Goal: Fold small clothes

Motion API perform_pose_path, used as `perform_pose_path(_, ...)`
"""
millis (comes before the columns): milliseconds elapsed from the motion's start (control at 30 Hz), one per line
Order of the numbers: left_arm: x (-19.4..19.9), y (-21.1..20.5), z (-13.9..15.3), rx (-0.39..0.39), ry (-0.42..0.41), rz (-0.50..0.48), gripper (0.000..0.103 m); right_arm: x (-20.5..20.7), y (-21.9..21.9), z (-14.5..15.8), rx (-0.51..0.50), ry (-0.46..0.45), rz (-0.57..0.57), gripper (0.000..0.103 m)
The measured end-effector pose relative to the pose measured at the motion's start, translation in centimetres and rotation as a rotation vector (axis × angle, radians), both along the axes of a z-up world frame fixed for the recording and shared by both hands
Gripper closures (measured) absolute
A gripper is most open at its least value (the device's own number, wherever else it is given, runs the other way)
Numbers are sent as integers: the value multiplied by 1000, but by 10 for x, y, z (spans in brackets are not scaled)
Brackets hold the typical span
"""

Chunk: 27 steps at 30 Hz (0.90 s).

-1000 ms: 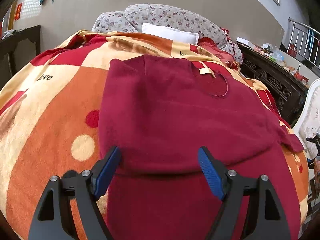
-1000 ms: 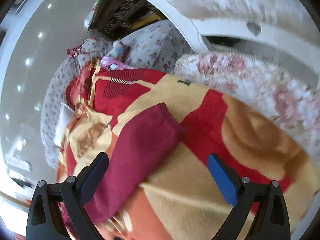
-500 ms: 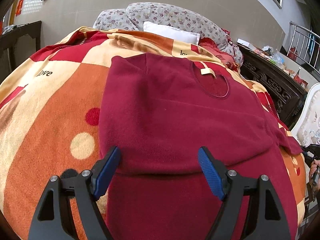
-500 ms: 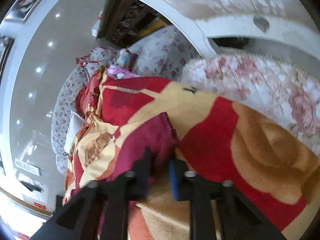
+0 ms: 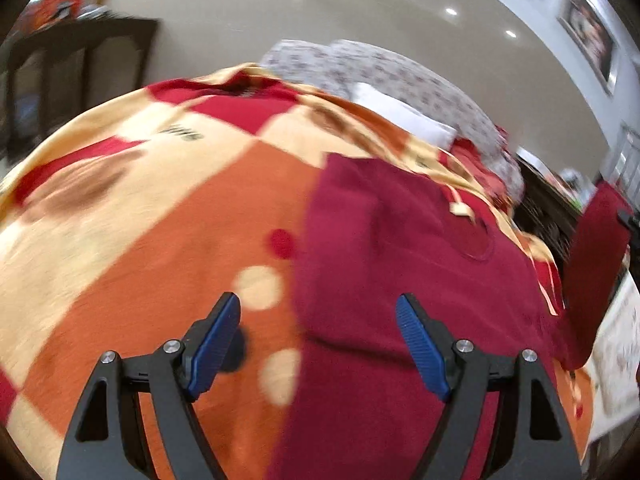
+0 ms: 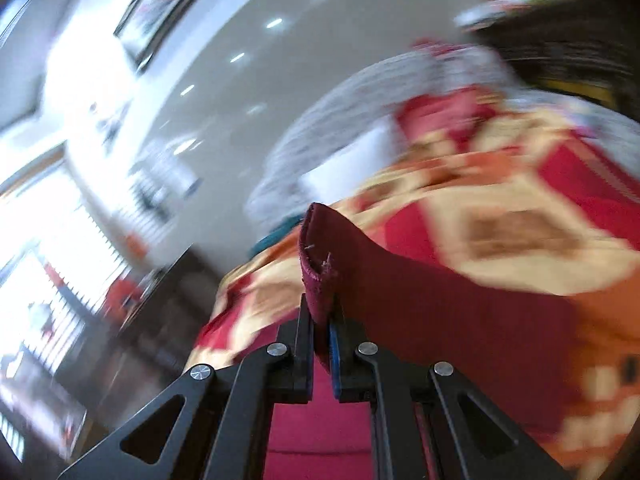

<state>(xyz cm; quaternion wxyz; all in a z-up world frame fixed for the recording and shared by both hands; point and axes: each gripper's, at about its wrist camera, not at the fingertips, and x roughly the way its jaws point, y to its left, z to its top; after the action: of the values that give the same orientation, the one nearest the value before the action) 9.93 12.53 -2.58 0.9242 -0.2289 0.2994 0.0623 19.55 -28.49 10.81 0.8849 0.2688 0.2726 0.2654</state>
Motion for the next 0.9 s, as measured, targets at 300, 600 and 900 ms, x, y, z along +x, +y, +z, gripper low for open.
perform_pose_path(300,-2,23,-18,-84,57,108,21,5,239,-33,-142,-7,328,96)
perform_pose_path(600,-6,28,-20,-104,47,111,21,10,284,-114,-232,139,327,96)
perform_pose_path(900,-5,21,-11,-106,-6,47,21,11,273,-119,-182,144,346,88)
